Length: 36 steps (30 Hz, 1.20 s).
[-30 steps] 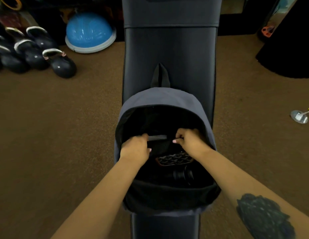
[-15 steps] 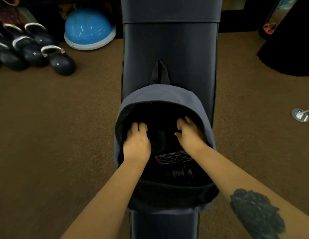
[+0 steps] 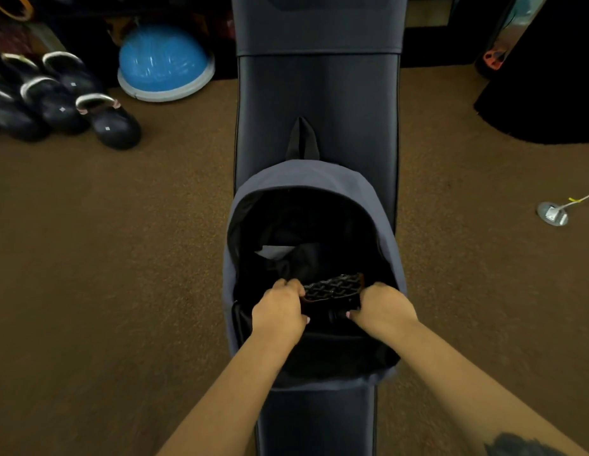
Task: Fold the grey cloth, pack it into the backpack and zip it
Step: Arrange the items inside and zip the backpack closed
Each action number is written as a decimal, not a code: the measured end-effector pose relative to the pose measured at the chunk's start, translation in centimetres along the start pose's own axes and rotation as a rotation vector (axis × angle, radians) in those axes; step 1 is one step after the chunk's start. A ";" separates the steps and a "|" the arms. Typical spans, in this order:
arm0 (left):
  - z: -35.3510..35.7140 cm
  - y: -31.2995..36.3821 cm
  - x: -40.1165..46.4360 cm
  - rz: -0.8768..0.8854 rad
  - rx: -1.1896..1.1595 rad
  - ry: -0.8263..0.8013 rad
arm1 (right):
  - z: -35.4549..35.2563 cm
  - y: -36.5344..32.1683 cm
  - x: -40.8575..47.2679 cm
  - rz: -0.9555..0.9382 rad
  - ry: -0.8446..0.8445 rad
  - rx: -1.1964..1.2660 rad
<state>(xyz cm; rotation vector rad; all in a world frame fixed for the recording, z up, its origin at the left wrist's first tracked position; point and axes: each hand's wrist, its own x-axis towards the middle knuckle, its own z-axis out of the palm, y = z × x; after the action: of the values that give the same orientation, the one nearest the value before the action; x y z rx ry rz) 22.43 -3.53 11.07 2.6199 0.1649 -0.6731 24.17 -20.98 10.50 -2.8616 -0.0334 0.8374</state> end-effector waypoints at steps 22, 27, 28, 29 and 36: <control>-0.2 -0.9 -1.7 -0.019 -0.087 0.080 | 1.0 -6.9 -0.5 0.159 0.083 1.200; -1.6 -2.7 -0.3 0.003 -0.020 0.068 | 1.9 -6.1 0.6 0.011 -0.058 1.066; -2.0 -2.9 0.1 0.012 -0.024 0.050 | 2.1 -5.9 0.9 -0.037 -0.095 0.943; -2.4 -3.1 0.4 0.015 -0.030 0.028 | 2.1 -5.9 1.1 -0.075 -0.137 0.826; -3.1 -2.8 3.4 0.003 -0.109 -0.139 | 2.1 -6.7 2.1 -0.134 -0.118 0.556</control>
<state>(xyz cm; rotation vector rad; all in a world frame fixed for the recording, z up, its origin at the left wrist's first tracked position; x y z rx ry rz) 26.11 0.38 10.87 2.4589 0.1520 -0.8192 24.93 -13.93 8.72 -2.2652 -0.0045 0.8308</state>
